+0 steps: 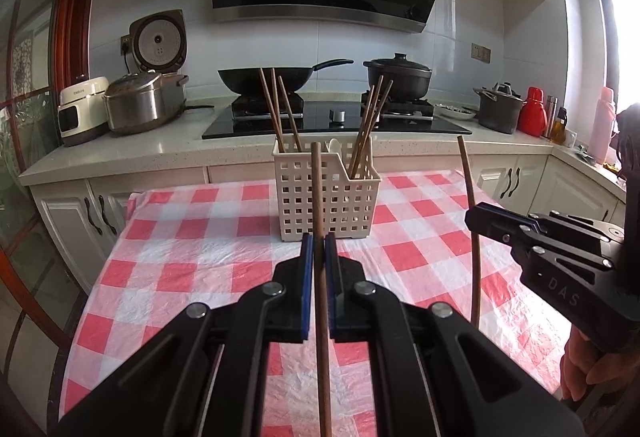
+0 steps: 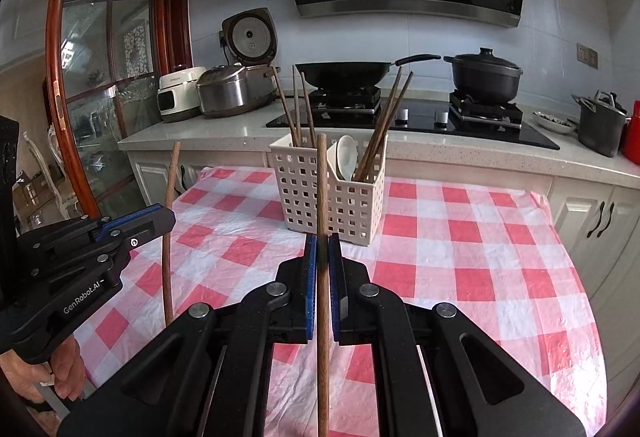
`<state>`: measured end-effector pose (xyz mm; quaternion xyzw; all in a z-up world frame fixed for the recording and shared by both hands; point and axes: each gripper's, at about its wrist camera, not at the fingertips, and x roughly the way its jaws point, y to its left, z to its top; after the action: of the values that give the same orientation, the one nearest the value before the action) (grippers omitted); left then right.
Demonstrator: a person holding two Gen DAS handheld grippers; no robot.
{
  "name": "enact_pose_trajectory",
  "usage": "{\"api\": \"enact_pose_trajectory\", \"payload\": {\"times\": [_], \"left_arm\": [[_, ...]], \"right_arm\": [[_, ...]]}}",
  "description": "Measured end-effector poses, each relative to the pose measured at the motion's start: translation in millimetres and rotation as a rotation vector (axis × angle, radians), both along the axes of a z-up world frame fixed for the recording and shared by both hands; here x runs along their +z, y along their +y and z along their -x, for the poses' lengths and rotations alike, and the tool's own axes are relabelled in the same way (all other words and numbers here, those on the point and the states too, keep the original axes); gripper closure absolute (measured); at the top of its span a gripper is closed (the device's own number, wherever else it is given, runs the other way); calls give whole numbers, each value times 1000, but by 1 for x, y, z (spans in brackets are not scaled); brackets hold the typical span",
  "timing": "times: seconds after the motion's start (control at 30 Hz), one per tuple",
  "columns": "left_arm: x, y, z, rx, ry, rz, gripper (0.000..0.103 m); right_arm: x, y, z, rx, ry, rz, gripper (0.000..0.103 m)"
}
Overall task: Organize utensils
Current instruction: 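Lift both held chopsticks upright and carry them to the white basket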
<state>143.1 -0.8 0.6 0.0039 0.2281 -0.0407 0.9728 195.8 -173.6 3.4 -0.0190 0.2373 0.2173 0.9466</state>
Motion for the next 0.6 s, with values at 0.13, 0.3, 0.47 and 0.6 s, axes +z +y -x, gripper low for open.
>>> {"api": "enact_pose_trajectory", "payload": {"times": [0.13, 0.3, 0.47, 0.6], "left_arm": [[6, 1, 11, 4, -27, -9, 97], [10, -4, 21, 2, -55, -36, 97], [11, -7, 28, 1, -69, -46, 97], [15, -4, 31, 7, -87, -42, 97]], "right_arm": [[6, 2, 9, 7, -22, 4, 97], [11, 3, 16, 9, -41, 5, 97], [13, 2, 21, 12, -55, 5, 97], [16, 3, 25, 16, -72, 0, 97]]}}
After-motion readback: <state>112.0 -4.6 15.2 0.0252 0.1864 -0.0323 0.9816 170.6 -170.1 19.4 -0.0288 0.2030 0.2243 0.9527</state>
